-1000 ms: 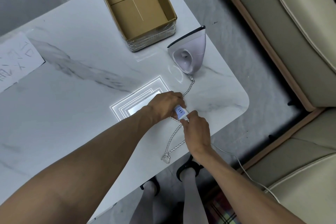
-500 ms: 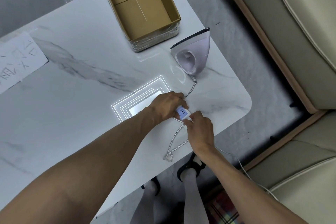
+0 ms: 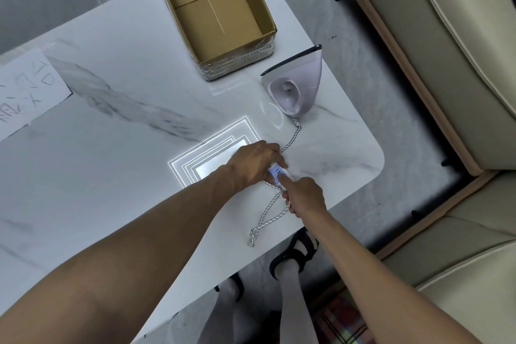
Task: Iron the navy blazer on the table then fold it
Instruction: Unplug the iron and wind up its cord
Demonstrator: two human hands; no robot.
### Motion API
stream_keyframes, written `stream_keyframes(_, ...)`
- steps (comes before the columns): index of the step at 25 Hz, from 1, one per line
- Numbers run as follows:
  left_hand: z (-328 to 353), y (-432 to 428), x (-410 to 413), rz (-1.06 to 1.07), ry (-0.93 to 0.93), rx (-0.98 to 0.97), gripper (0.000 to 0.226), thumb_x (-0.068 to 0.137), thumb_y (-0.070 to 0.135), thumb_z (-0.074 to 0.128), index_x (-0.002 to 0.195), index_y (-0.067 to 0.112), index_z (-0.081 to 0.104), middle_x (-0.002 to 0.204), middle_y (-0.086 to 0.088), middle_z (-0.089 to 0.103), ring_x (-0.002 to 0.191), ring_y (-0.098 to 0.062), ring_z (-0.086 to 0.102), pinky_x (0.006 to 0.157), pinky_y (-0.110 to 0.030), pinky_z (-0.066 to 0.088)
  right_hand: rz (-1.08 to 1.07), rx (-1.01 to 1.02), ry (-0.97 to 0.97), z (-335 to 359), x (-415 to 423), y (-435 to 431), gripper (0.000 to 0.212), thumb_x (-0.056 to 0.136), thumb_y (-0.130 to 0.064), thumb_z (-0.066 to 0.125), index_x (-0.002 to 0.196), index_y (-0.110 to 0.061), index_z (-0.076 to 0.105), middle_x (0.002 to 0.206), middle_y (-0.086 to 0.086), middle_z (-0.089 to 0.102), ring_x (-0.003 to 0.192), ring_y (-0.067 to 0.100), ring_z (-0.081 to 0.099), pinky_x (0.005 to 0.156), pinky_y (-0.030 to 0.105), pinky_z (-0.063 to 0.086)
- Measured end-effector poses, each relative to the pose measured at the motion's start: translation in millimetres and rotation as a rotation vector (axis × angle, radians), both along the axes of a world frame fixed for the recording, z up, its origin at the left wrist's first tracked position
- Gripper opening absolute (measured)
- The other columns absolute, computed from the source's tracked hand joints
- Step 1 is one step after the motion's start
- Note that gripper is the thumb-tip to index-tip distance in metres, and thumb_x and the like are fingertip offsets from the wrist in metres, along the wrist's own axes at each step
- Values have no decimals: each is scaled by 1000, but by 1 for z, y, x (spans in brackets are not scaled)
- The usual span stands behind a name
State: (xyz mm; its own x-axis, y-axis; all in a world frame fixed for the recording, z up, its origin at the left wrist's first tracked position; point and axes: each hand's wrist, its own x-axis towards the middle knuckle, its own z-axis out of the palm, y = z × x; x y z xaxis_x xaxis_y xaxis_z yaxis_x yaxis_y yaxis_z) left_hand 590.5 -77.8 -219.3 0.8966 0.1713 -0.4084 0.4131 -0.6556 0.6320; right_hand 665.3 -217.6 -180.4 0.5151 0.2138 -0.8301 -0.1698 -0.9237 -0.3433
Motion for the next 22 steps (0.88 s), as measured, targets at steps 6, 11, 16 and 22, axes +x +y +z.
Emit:
stream_keyframes(6, 0, 0, 0, 2, 7, 15, 36, 80, 27, 79, 115, 30, 72, 116, 5, 63, 105, -23, 56, 79, -39, 52, 14, -25, -60, -4, -6, -5, 54, 85, -62, 56, 81, -9, 67, 69, 1, 68, 64, 22, 61, 70, 37, 54)
stream_keyframes(11, 0, 1, 1, -14, 11, 21, 38, 79, 29, 81, 116, 27, 72, 117, 2, 63, 106, -25, 56, 78, -36, 50, 79, -83, -23, -9, -5, 0, 41, 92, -46, 45, 94, -12, 67, 82, 2, 72, 74, 25, 63, 77, 39, 55)
stream_keyframes(16, 0, 0, 0, -14, 8, 46, 36, 81, 32, 78, 116, 32, 71, 118, 7, 63, 110, -21, 54, 79, -37, 50, 103, -68, -40, -13, -11, 4, 67, 83, -69, 41, 97, -8, 67, 94, 7, 71, 85, 30, 67, 80, 40, 55)
stream_keyframes(22, 3, -1, 2, -32, 8, 72, 33, 82, 25, 75, 114, 30, 72, 114, 6, 64, 105, -24, 55, 73, -32, 48, 152, -194, -151, -12, -8, 1, 43, 100, -43, 40, 116, -9, 61, 116, 12, 64, 103, 31, 59, 76, 29, 38)
